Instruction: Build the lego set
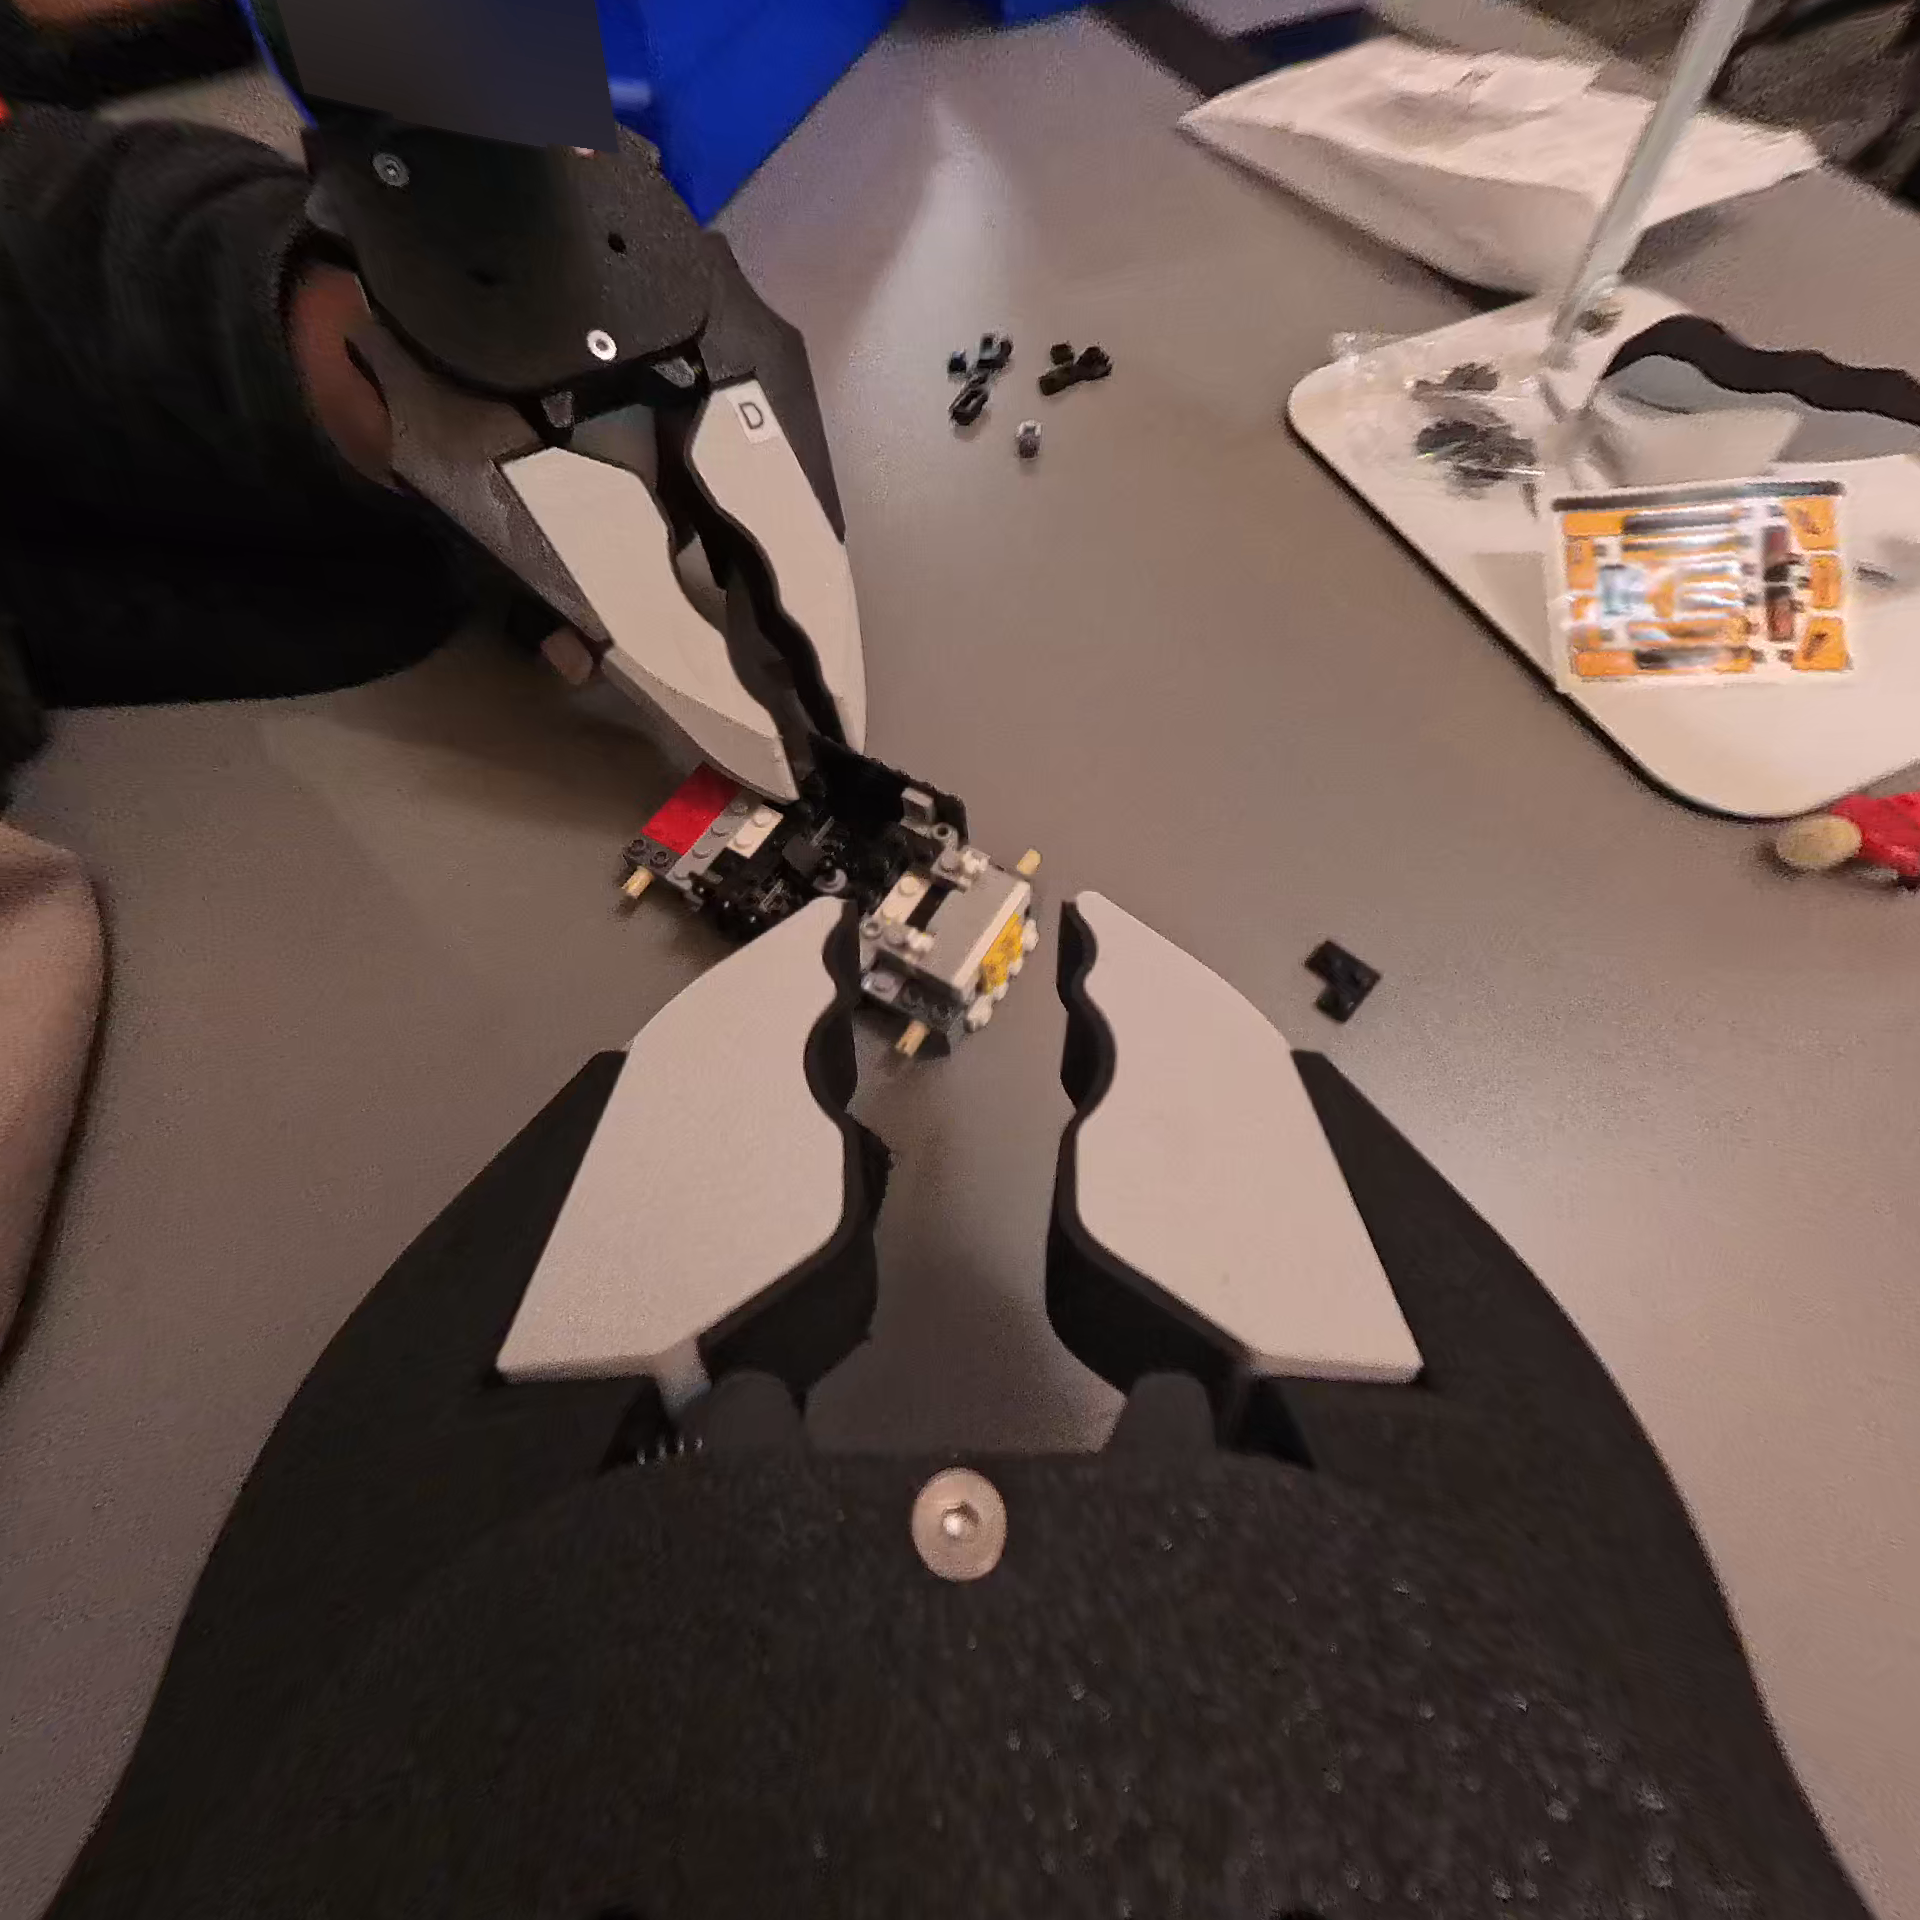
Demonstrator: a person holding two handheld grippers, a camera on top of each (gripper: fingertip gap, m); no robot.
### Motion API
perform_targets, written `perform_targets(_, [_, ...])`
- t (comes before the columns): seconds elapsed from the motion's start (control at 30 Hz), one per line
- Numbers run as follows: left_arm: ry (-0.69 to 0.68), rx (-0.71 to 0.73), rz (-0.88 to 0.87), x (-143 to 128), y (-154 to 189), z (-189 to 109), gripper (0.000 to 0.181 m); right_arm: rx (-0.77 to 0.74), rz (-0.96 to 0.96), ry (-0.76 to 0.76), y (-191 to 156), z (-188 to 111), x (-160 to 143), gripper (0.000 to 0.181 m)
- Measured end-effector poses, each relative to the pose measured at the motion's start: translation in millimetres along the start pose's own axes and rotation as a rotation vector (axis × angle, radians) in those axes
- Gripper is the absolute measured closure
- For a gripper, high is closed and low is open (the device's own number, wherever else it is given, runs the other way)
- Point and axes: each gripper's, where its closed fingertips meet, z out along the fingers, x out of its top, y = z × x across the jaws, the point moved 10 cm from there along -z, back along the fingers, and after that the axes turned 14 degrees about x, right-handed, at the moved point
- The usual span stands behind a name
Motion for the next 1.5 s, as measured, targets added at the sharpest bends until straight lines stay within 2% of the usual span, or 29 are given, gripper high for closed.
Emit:
perform_targets(0.07, [0.023,-0.018,0.020,2,0,-4,0.150,-0.045,-0.004,0.078,-7,-3,-13,0.146])
perform_targets(0.17, [0.090,-0.020,0.002,7,-9,-18,0.144,-0.100,-0.009,0.168,-9,-10,-20,0.147])
perform_targets(0.27, [0.176,0.030,-0.102,9,-32,-36,0.153,-0.222,-0.001,0.188,0,-23,-19,0.149])
perform_targets(0.33, [0.196,0.088,-0.160,9,-45,-43,0.167,-0.344,0.028,0.131,11,-31,-25,0.181])
perform_targets(0.37, [0.209,0.111,-0.171,9,-49,-46,0.172,-0.360,0.052,0.087,16,-32,-28,0.181])
perform_targets(0.43, [0.231,0.149,-0.173,8,-51,-46,0.176,-0.348,0.087,0.043,26,-32,-29,0.181])
perform_targets(0.53, [0.235,0.191,-0.171,7,-51,-42,0.176,-0.349,0.026,-0.084,48,-21,-25,0.179])
perform_targets(0.57, [0.236,0.195,-0.172,7,-50,-42,0.176,-0.332,0.002,-0.121,56,-14,-22,0.162])
perform_targets(0.63, [0.235,0.203,-0.176,8,-47,-41,0.175,-0.251,0.012,-0.194,71,-1,-17,0.155])
perform_targets(0.73, [0.237,0.212,-0.179,7,-41,-40,0.175,-0.126,0.066,-0.304,90,17,-12,0.157])
perform_targets(0.87, [0.235,0.209,-0.181,5,-34,-39,0.175,-0.070,0.063,-0.437,103,27,-4,0.168])
perform_targets(1.0, [0.243,0.171,-0.182,9,-27,-35,0.175,-0.055,0.049,-0.507,102,29,1,0.172])
perform_targets(1.07, [0.253,0.144,-0.197,12,-22,-33,0.174,-0.062,0.011,-0.419,96,28,-1,0.172])
perform_targets(1.17, [0.286,0.081,-0.274,18,-14,-28,0.170,-0.067,-0.141,-0.093,63,17,15,0.173])
perform_targets(1.23, [0.322,0.004,-0.369,24,-9,-23,0.163,-0.110,-0.239,0.054,33,13,30,0.174])
perform_targets(1.4, [0.473,-0.210,-0.607,37,-4,-24,0.158,-0.224,-0.428,0.151,-20,19,48,0.174])
perform_targets(1.5, [0.519,-0.264,-0.637,37,-2,-30,0.169,-0.300,-0.502,0.155,-32,24,51,0.174])
